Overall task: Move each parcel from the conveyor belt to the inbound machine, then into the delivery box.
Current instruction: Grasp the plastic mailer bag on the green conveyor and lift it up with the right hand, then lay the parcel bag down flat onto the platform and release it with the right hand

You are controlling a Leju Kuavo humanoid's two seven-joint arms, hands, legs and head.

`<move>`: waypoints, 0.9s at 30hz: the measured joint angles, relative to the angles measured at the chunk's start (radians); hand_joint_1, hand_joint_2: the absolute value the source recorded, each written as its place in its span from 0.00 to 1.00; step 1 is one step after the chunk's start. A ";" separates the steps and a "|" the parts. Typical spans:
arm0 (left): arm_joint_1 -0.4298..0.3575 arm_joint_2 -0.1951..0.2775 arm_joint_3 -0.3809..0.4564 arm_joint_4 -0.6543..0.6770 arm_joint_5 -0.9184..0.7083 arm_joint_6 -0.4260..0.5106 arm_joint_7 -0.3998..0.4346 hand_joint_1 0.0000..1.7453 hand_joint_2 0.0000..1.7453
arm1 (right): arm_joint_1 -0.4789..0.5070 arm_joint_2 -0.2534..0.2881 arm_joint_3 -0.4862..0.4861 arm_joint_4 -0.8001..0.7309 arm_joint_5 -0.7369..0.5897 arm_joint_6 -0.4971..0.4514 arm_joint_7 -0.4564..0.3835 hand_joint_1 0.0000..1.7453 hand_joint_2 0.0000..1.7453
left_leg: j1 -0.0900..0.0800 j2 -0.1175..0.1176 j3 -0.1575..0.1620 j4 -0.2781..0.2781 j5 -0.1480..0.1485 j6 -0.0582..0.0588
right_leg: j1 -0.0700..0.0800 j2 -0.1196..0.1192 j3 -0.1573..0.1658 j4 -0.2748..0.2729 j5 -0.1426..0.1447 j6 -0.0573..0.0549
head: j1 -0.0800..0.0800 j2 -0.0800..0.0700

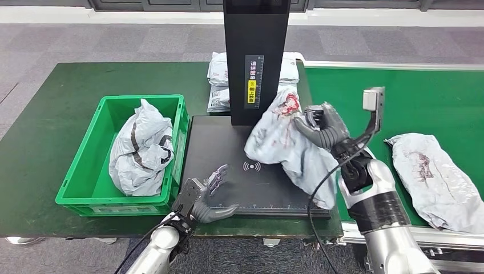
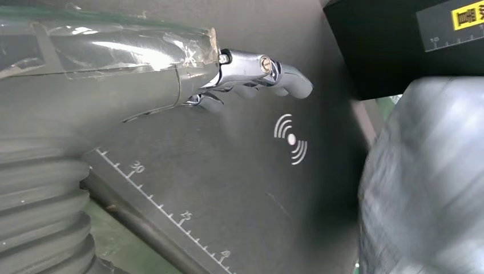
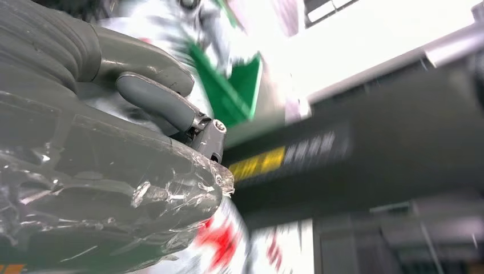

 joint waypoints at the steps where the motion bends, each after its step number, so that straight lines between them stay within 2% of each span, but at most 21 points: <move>1: -0.004 -0.002 0.000 0.004 0.001 0.000 0.000 0.00 1.00 | -0.020 0.009 0.023 0.004 -0.012 -0.004 0.006 1.00 1.00 | 0.000 0.000 0.000 0.000 0.000 0.000 | 0.000 0.000 0.000 0.000 0.000 0.000 | 0.000 0.000; 7: -0.023 -0.010 -0.002 0.030 0.012 0.000 -0.004 0.00 1.00 | -0.107 0.069 0.124 0.022 -0.064 -0.017 0.043 1.00 1.00 | 0.000 0.000 0.000 0.000 0.000 0.000 | 0.000 0.000 0.000 0.000 0.000 0.000 | 0.000 0.000; 11: -0.034 -0.015 -0.011 0.045 0.019 0.000 -0.007 0.00 1.00 | -0.149 0.102 0.179 0.037 -0.074 -0.023 0.058 0.47 1.00 | 0.000 0.000 0.000 0.000 0.000 0.000 | 0.000 0.000 0.000 0.000 0.000 0.000 | 0.000 0.000; 12: -0.036 -0.016 -0.014 0.049 0.020 0.000 -0.007 0.00 1.00 | -0.161 0.108 0.193 0.045 -0.073 -0.022 0.059 0.47 1.00 | 0.000 0.000 0.000 0.000 0.000 0.000 | 0.000 0.000 0.000 0.000 0.000 0.000 | 0.000 0.000; 16: -0.042 -0.021 -0.026 0.062 0.028 0.000 -0.007 0.00 1.00 | -0.192 0.122 0.253 0.077 -0.058 -0.008 0.052 0.00 1.00 | 0.000 -0.001 0.000 0.000 0.000 0.000 | 0.000 -0.001 0.000 0.000 0.000 0.000 | 0.000 0.000; 19: -0.046 -0.022 -0.028 0.069 0.037 0.001 -0.001 0.00 1.00 | -0.206 0.125 0.293 0.098 0.041 -0.023 0.022 0.00 1.00 | 0.000 -0.001 0.000 0.000 0.000 0.000 | 0.000 -0.001 0.000 0.000 0.000 0.000 | 0.000 0.000; 24: -0.049 -0.023 -0.029 0.074 0.056 0.006 0.033 0.00 1.00 | -0.222 0.125 0.405 0.156 0.440 -0.146 -0.026 0.00 1.00 | 0.000 -0.001 0.000 0.000 0.000 0.000 | 0.000 -0.001 0.000 0.000 0.000 0.000 | 0.000 0.000; 27: -0.051 -0.023 -0.029 0.074 0.056 0.002 0.046 0.00 1.00 | -0.222 0.124 0.447 0.198 0.585 -0.152 -0.039 0.00 1.00 | 0.000 -0.001 0.000 0.000 0.000 0.000 | 0.000 -0.001 0.000 0.000 0.000 0.000 | 0.000 0.000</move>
